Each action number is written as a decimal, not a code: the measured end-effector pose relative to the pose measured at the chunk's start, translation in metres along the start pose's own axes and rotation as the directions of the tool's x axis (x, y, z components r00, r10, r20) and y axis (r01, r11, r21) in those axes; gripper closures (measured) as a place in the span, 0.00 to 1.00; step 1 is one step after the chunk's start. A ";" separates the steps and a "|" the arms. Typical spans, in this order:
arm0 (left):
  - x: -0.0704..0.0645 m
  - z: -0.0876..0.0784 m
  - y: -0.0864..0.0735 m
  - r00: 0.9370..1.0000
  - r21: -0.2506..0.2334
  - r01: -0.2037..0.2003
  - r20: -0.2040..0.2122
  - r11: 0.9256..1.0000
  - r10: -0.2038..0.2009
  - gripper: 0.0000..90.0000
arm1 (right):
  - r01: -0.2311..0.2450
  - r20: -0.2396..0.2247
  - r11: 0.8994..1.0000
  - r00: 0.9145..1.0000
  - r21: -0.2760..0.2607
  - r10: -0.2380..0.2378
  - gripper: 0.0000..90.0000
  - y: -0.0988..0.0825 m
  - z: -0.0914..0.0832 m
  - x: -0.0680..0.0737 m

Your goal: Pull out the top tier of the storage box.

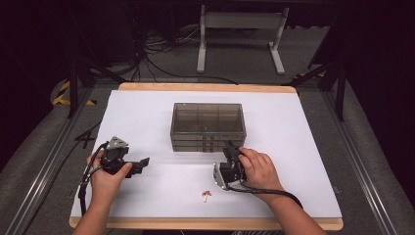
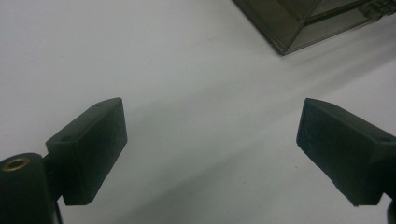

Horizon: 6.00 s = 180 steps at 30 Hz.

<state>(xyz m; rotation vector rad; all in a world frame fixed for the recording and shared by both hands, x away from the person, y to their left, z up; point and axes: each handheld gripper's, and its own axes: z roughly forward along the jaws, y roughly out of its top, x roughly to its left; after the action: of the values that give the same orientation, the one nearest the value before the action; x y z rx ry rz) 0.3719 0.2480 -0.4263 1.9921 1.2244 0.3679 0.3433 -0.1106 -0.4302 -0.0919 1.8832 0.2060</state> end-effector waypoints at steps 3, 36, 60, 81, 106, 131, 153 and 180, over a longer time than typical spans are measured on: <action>0.000 0.000 0.000 1.000 0.000 -0.003 0.001 1.000 0.003 0.10 | 0.014 0.013 1.000 1.000 -0.002 -0.014 0.71 0.005 0.002 -0.001; -0.001 -0.002 -0.001 1.000 -0.003 0.004 0.000 1.000 -0.004 0.10 | 0.095 0.123 0.995 0.987 0.041 -0.099 0.82 0.037 0.015 0.004; 0.001 -0.003 -0.001 1.000 -0.008 0.009 -0.005 1.000 -0.009 0.10 | 0.089 0.162 0.992 0.981 0.090 -0.103 0.90 0.053 0.021 0.012; 0.001 -0.003 -0.002 1.000 -0.006 0.012 -0.002 1.000 -0.012 0.10 | 0.100 0.163 0.993 0.981 0.067 -0.110 0.90 0.056 -0.003 0.017; 0.002 -0.003 -0.002 1.000 -0.003 0.012 -0.008 1.000 -0.012 0.10 | 0.086 0.172 0.996 0.981 0.026 -0.089 0.80 0.051 -0.011 0.023; 0.003 -0.002 -0.004 1.000 0.000 0.018 -0.016 1.000 -0.018 0.10 | -0.136 0.073 0.969 0.985 -0.207 0.154 0.62 0.008 -0.024 0.008; 0.004 -0.005 -0.005 1.000 0.003 0.020 -0.021 1.000 -0.020 0.10 | -0.345 -0.170 0.886 0.937 -0.310 0.306 0.61 -0.020 -0.031 -0.016; 0.004 -0.006 -0.007 1.000 0.000 0.020 -0.023 1.000 -0.020 0.11 | -0.544 -0.607 0.831 0.701 -0.117 0.374 0.77 -0.039 -0.026 -0.078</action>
<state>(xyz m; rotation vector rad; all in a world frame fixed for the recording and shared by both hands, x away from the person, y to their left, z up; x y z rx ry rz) 0.3657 0.2559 -0.4278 1.9793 1.2579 0.3810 0.3502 -0.1572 -0.3526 0.1535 2.4361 0.8990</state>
